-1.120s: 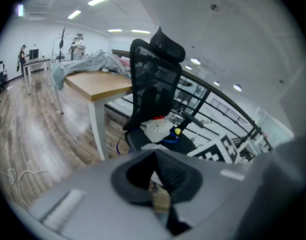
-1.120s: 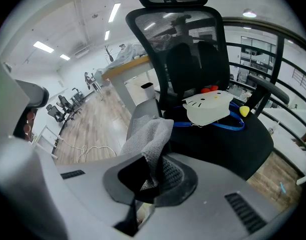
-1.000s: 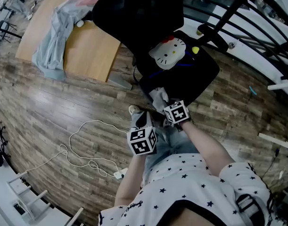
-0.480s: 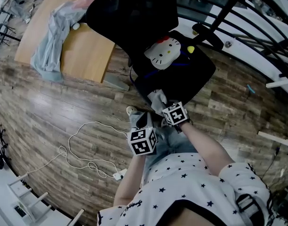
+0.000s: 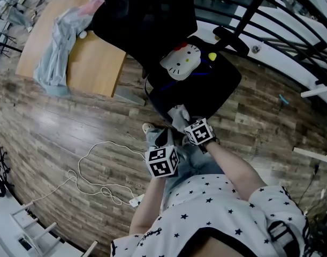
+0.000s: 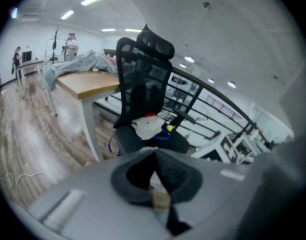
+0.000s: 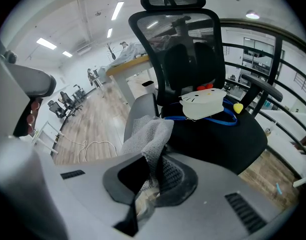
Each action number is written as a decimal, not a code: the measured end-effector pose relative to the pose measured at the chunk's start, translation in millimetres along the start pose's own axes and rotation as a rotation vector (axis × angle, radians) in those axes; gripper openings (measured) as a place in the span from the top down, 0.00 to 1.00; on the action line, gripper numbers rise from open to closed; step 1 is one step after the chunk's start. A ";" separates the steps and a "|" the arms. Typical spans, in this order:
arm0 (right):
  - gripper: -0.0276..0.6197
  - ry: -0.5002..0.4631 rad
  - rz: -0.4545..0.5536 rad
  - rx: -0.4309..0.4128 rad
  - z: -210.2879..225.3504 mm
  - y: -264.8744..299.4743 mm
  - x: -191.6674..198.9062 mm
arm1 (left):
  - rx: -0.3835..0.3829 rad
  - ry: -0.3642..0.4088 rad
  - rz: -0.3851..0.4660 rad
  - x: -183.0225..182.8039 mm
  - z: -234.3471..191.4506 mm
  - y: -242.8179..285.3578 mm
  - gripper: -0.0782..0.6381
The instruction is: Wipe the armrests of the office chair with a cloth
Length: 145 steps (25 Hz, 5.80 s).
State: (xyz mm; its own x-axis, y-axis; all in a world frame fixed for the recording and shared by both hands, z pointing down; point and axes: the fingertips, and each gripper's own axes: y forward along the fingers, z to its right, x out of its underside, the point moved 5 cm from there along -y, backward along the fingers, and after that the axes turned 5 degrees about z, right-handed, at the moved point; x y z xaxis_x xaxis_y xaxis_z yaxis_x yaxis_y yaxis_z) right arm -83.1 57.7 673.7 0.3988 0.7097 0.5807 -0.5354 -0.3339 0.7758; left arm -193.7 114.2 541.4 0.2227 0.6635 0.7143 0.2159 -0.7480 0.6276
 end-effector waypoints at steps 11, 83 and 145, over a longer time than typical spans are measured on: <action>0.91 -0.005 -0.013 0.019 1.5 -3.6 2.7 | 0.014 0.004 -0.004 3.2 5.6 -0.9 0.88; 0.91 0.347 0.449 0.157 54.7 -163.2 -101.5 | 0.292 0.170 -0.009 -118.3 38.4 76.5 0.88; 0.91 0.193 0.414 -0.017 347.0 -163.7 -220.2 | -0.011 -0.069 0.039 -163.6 173.4 243.7 0.88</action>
State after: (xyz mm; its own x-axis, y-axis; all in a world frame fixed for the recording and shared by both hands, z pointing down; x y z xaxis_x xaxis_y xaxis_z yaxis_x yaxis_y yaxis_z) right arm 175.0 -259.2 504.4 0.0034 0.6216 0.7834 -0.6330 -0.6051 0.4829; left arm -12.6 -174.2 523.8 0.2956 0.6331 0.7154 0.1958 -0.7731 0.6033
